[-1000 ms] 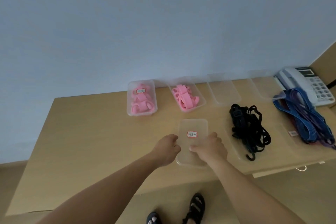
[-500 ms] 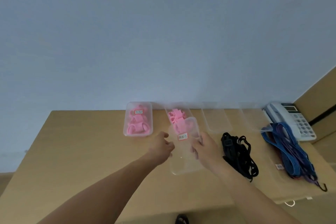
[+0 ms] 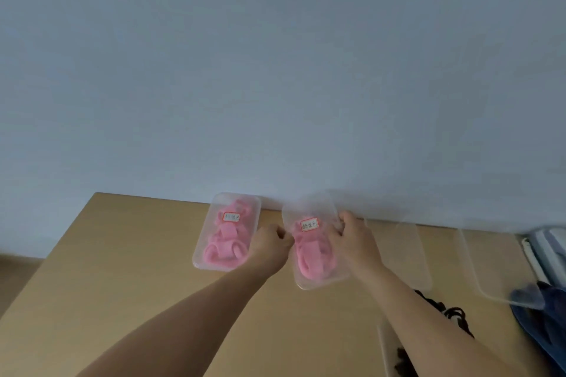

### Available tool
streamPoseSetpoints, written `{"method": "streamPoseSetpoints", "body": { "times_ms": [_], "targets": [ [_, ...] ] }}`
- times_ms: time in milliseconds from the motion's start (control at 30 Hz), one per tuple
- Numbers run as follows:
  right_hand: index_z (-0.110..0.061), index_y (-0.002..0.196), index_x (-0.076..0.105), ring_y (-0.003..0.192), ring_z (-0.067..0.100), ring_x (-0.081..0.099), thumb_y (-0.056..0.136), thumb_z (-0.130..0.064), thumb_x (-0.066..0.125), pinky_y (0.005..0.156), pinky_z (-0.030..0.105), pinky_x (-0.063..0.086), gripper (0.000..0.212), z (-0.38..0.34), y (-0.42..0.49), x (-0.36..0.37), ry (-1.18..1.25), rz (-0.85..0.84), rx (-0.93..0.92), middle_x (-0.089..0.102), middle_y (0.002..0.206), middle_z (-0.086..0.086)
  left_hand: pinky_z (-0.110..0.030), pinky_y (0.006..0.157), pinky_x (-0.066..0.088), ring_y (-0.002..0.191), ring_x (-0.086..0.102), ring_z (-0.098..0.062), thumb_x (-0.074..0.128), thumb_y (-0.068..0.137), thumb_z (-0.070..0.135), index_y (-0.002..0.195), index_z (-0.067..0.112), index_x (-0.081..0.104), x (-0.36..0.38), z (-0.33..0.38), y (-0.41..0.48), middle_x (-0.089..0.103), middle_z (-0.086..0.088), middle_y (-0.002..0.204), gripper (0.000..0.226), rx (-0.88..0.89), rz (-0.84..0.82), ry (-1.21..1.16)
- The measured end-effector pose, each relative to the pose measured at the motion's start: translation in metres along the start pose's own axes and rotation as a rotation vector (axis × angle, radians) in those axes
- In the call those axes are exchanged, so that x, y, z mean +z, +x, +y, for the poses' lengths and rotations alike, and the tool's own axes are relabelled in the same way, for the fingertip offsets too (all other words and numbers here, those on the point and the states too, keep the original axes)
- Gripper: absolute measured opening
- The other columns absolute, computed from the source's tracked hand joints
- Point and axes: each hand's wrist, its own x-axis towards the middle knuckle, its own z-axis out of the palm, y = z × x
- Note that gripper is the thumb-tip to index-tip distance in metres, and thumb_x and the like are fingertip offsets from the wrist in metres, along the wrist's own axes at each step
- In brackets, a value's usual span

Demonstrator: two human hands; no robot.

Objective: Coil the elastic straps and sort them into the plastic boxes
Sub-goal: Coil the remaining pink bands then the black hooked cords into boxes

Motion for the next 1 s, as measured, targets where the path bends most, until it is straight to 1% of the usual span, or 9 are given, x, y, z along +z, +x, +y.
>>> {"method": "streamPoseSetpoints", "body": {
  "times_ms": [100,233,433,533,633,700,767,833,1000],
  "targets": [
    [-0.018,0.103,0.058,0.092,0.031,0.063,0.09,-0.041,0.058,0.067,0.032,0.041,0.026,0.011,0.012,0.006,-0.101,-0.019,0.025,0.067,0.096,0.005,-0.048,0.069,0.058,0.079,0.071,-0.033,0.054,0.09,0.022,0.084,0.007,0.059,0.009,-0.003,0.008,0.071,-0.015,0.082,0.017,-0.021,0.005,-0.015],
    [-0.021,0.11,0.059,0.1,0.027,0.064,0.089,-0.053,0.056,0.078,0.035,0.051,0.038,0.024,0.019,0.007,-0.16,-0.032,0.035,0.066,0.108,0.002,-0.044,0.062,0.056,0.067,0.067,-0.032,0.054,0.092,0.017,0.086,0.007,0.059,0.016,-0.007,0.016,0.069,-0.014,0.078,0.013,-0.047,0.03,-0.08],
    [-0.014,0.104,0.055,0.093,0.03,0.064,0.095,-0.04,0.054,0.072,0.035,0.047,0.027,0.02,0.021,0.009,-0.164,-0.077,0.048,0.066,0.104,0.007,-0.029,0.047,0.044,0.052,0.054,-0.02,0.055,0.093,0.011,0.096,-0.004,0.059,0.012,-0.01,0.021,0.061,-0.01,0.067,0.015,-0.108,-0.011,-0.195],
    [-0.015,0.097,0.05,0.086,0.028,0.06,0.096,-0.034,0.053,0.066,0.032,0.041,0.019,0.021,0.017,0.01,-0.165,-0.106,0.077,0.065,0.099,0.008,-0.035,0.062,0.051,0.067,0.058,-0.022,0.055,0.092,0.014,0.095,0.005,0.061,0.013,-0.01,0.022,0.063,-0.007,0.078,0.011,-0.051,0.03,-0.071],
    [-0.013,0.099,0.05,0.085,0.028,0.059,0.095,-0.031,0.054,0.064,0.031,0.035,0.019,0.018,0.011,0.012,-0.151,-0.108,0.108,0.064,0.099,0.008,-0.032,0.087,0.045,0.106,0.057,-0.022,0.053,0.093,0.016,0.131,0.014,0.05,0.021,-0.009,0.017,0.057,-0.005,0.119,0.039,0.116,0.11,0.254],
    [-0.011,0.103,0.052,0.085,0.027,0.059,0.094,-0.031,0.056,0.064,0.03,0.035,0.021,0.017,0.007,0.014,-0.125,-0.095,0.118,0.064,0.1,0.008,-0.03,0.107,0.031,0.135,0.037,-0.023,0.047,0.095,0.017,0.149,0.015,0.032,0.027,-0.007,0.012,0.037,-0.006,0.148,0.057,0.301,0.179,0.505],
    [-0.011,0.104,0.054,0.086,0.027,0.06,0.093,-0.033,0.058,0.064,0.03,0.035,0.025,0.016,0.004,0.016,-0.089,-0.073,0.126,0.065,0.099,0.007,-0.032,0.12,0.012,0.15,0.012,-0.023,0.036,0.1,0.023,0.155,0.01,0.019,0.036,-0.003,0.008,0.017,-0.008,0.163,0.059,0.449,0.145,0.696],
    [-0.011,0.102,0.054,0.084,0.027,0.06,0.093,-0.037,0.059,0.063,0.03,0.036,0.028,0.014,0.002,0.016,-0.075,-0.061,0.129,0.063,0.094,0.005,-0.035,0.123,-0.004,0.153,-0.005,-0.024,0.023,0.105,0.032,0.156,0.004,0.01,0.046,-0.002,0.004,0.002,-0.012,0.166,0.06,0.518,0.053,0.792],
    [-0.014,0.094,0.053,0.073,0.02,0.053,0.094,-0.046,0.055,0.06,0.029,0.036,0.032,0.016,0.005,0.015,-0.114,-0.068,0.122,0.061,0.085,0.0,-0.039,0.119,-0.02,0.141,-0.037,-0.024,0.009,0.101,0.053,0.153,0.011,-0.013,0.058,-0.015,0.004,-0.026,-0.01,0.159,0.07,0.539,-0.028,0.872]
  ]
}}
